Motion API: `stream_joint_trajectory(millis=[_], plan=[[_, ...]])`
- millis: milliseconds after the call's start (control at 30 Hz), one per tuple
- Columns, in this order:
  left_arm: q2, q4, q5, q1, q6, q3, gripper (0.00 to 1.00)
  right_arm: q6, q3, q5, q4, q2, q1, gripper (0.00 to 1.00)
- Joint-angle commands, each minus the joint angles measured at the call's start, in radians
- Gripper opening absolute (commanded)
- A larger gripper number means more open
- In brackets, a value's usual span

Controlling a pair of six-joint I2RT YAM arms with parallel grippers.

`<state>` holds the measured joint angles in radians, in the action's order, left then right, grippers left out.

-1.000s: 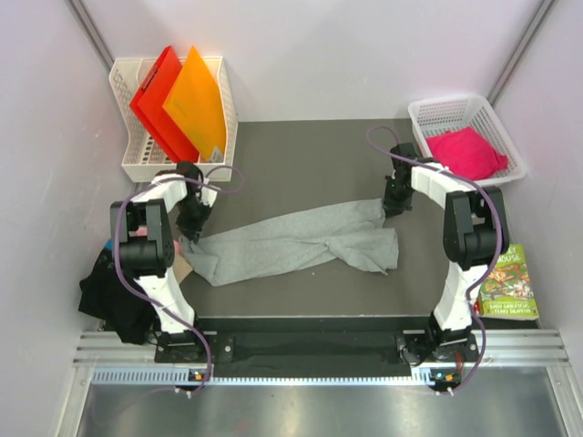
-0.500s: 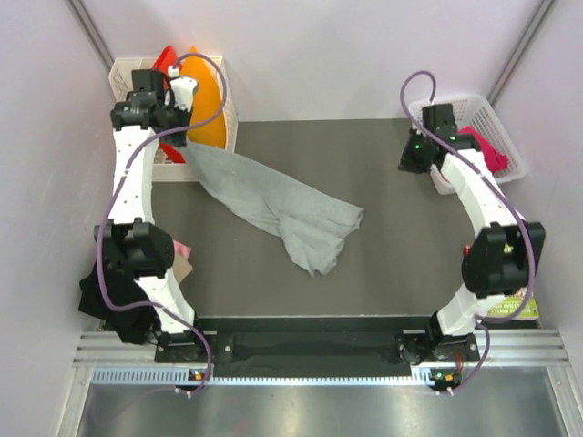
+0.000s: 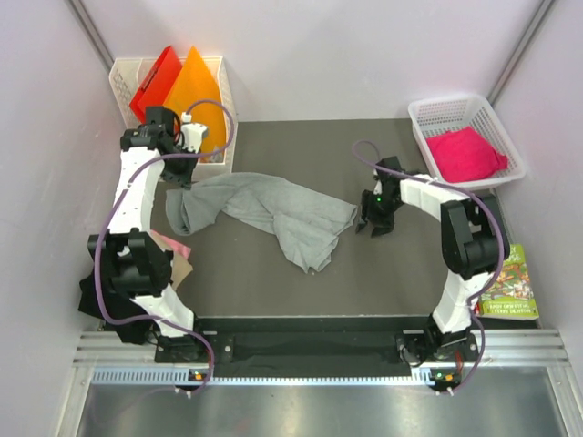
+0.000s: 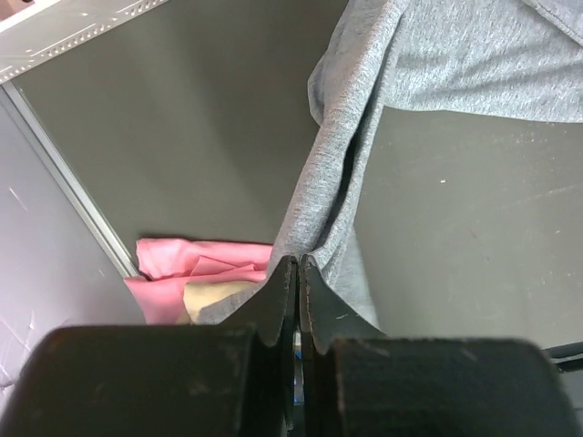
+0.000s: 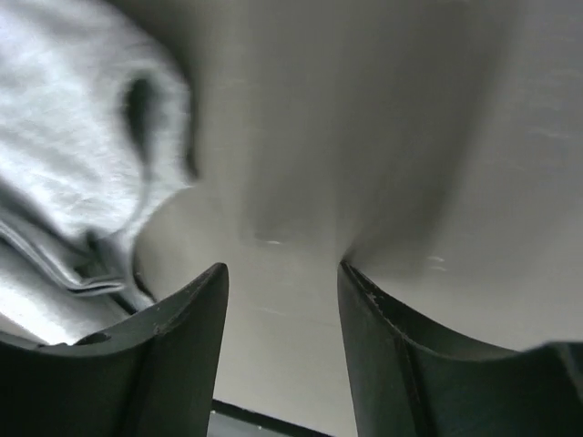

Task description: Fold and stack the t-shirts

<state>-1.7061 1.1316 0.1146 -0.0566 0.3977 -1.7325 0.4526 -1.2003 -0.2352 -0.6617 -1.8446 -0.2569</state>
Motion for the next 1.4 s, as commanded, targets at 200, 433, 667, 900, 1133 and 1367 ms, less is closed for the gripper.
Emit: stream_joint_trajectory(millis=[200, 433, 667, 900, 1133, 1367], plan=[[0.051, -0.007, -0.004, 0.003, 0.023, 0.002, 0.0, 0.018, -0.22, -0.03, 0.037, -0.105, -0.068, 0.47], [0.056, -0.01, -0.007, 0.001, 0.016, 0.022, 0.0, 0.018, -0.254, -0.024, 0.034, -0.148, -0.071, 0.47], [0.054, -0.01, -0.012, 0.0, 0.01, 0.027, 0.0, 0.02, -0.292, -0.027, 0.043, -0.203, -0.077, 0.42], [0.06, -0.012, -0.013, 0.001, 0.004, 0.051, 0.0, 0.035, -0.334, -0.038, 0.048, -0.252, -0.11, 0.16], [0.054, -0.019, -0.047, 0.001, 0.016, 0.039, 0.0, -0.023, -0.421, 0.074, -0.045, -0.138, -0.11, 0.0], [0.022, 0.037, -0.044, 0.003, 0.013, -0.212, 0.0, -0.086, -0.55, 0.226, -0.154, 0.142, -0.108, 0.0]])
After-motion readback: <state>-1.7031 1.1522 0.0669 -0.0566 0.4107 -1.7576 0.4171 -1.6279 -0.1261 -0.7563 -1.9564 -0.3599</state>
